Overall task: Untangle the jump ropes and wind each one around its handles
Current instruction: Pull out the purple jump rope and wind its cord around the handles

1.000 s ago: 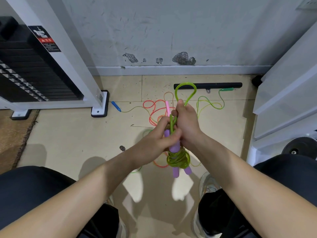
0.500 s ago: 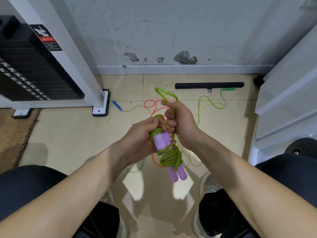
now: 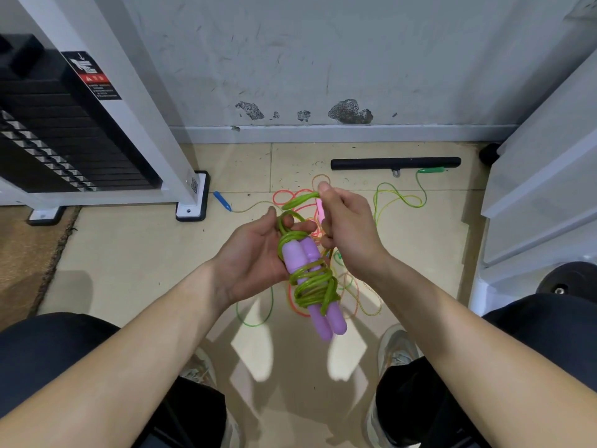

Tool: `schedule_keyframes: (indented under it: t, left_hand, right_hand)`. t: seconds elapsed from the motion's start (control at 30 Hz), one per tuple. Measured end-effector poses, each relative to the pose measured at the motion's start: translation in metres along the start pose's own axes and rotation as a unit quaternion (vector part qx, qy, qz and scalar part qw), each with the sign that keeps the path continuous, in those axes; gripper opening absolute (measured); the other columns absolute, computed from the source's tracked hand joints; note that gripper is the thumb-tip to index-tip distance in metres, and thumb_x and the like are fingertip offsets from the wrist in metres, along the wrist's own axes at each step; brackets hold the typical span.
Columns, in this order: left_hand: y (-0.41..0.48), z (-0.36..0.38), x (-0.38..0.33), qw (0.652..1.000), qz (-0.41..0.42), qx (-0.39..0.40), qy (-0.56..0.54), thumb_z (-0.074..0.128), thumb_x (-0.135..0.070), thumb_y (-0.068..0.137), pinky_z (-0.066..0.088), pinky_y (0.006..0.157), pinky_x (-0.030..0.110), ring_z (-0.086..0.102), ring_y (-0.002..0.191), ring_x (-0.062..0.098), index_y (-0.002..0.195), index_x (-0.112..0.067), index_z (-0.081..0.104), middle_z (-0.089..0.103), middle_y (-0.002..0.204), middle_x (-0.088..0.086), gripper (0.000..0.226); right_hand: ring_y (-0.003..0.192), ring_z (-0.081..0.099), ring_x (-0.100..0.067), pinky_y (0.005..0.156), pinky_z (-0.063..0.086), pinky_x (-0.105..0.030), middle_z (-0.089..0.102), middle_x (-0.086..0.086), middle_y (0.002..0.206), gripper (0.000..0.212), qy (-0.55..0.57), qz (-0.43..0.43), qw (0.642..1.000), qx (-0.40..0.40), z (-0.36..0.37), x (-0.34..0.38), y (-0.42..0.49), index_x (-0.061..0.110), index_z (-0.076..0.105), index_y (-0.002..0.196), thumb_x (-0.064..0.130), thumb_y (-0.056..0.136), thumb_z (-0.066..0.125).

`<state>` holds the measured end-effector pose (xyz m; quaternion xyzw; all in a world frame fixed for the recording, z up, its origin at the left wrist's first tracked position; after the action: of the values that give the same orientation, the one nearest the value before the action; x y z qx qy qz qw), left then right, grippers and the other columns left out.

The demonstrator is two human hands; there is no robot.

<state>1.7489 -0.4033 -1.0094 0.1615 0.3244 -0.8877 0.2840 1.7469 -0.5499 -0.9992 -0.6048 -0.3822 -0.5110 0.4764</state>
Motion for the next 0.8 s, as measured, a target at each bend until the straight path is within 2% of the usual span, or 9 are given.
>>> schedule_keyframes:
  t: [0.07,0.17,0.3,0.37,0.5,0.6,0.73,0.8]
  left_hand:
    - [-0.003,0.001,-0.007,1.000,0.015,-0.010,0.006,0.029,-0.044,0.106,0.038,0.108,0.055,0.066,0.099,0.032,0.083,-0.013,0.050,0.070,0.099,0.011,0.043]
    - [-0.006,0.000,-0.016,0.999,0.018,-0.018,0.029,0.026,-0.047,0.106,0.043,0.104,0.056,0.058,0.121,0.050,0.084,-0.012,0.051,0.071,0.104,0.010,0.048]
    - [-0.007,-0.002,-0.022,0.999,0.017,-0.026,0.045,0.025,-0.051,0.105,0.040,0.107,0.058,0.052,0.126,0.054,0.087,-0.011,0.052,0.070,0.109,0.011,0.051]
    - [-0.005,-0.002,-0.019,0.999,0.003,-0.016,0.052,0.025,-0.052,0.105,0.040,0.106,0.060,0.051,0.125,0.056,0.089,-0.009,0.051,0.068,0.114,0.013,0.052]
    - [-0.004,-0.002,-0.013,0.997,-0.010,-0.004,0.078,0.022,-0.054,0.104,0.039,0.107,0.063,0.051,0.128,0.052,0.094,-0.007,0.054,0.067,0.122,0.015,0.058]
    - [-0.005,-0.003,-0.017,0.996,-0.005,-0.002,0.089,0.020,-0.058,0.103,0.034,0.110,0.065,0.055,0.124,0.046,0.093,-0.007,0.057,0.060,0.129,0.015,0.064]
    - [-0.005,-0.007,-0.019,0.992,-0.004,-0.022,0.121,0.020,-0.062,0.102,0.051,0.089,0.058,0.059,0.109,0.038,0.100,-0.009,0.059,0.058,0.130,0.012,0.066]
    - [-0.004,-0.010,-0.019,0.992,-0.003,-0.029,0.126,0.021,-0.061,0.102,0.047,0.091,0.064,0.055,0.107,0.036,0.107,-0.009,0.059,0.061,0.131,0.009,0.065]
  right_hand:
    - [0.050,0.022,-0.016,0.043,0.029,-0.024,0.022,-0.002,0.059,0.045,0.057,0.030,0.998,-0.027,-0.005,0.000,0.002,0.022,0.032,0.062,0.030,0.102,0.053]
    - [0.048,0.018,-0.015,0.043,0.025,-0.024,0.018,-0.002,0.060,0.043,0.104,0.063,0.991,-0.047,-0.010,-0.001,0.002,0.021,0.031,0.063,0.023,0.101,0.052]
    - [0.056,0.016,-0.020,0.047,0.025,-0.029,0.014,-0.009,0.066,0.041,0.071,0.044,0.996,-0.038,-0.009,0.001,0.000,0.021,0.031,0.065,0.022,0.101,0.051]
    - [0.054,0.018,-0.018,0.047,0.026,-0.028,0.019,-0.005,0.061,0.042,0.056,0.027,0.998,-0.029,-0.008,0.000,-0.001,0.020,0.032,0.064,0.022,0.102,0.051]
    - [0.051,0.024,-0.017,0.051,0.027,-0.034,0.025,-0.003,0.059,0.047,-0.014,-0.017,1.000,-0.013,-0.005,0.001,-0.004,0.022,0.034,0.058,0.027,0.101,0.054]
    - [0.037,0.035,-0.011,0.053,0.028,-0.036,0.029,0.007,0.050,0.047,-0.056,-0.030,0.998,-0.006,-0.007,0.004,-0.008,0.017,0.039,0.058,0.026,0.101,0.054]
    - [0.032,0.040,-0.005,0.051,0.027,-0.029,0.027,0.011,0.049,0.049,-0.094,-0.055,0.994,0.003,-0.008,0.008,-0.009,0.016,0.034,0.057,0.019,0.102,0.052]
    - [0.035,0.040,-0.004,0.051,0.026,-0.026,0.028,0.009,0.051,0.049,-0.125,-0.071,0.990,0.007,-0.008,0.008,-0.007,0.016,0.034,0.057,0.018,0.102,0.052]
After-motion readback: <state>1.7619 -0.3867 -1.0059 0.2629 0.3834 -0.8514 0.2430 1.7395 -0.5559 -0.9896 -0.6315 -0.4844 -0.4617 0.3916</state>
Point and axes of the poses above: each hand's wrist, its own y-axis towards the middle knuckle, its own z-axis out of the palm, x = y × z, the point moved 3 cm from there along y, towards the middle knuckle
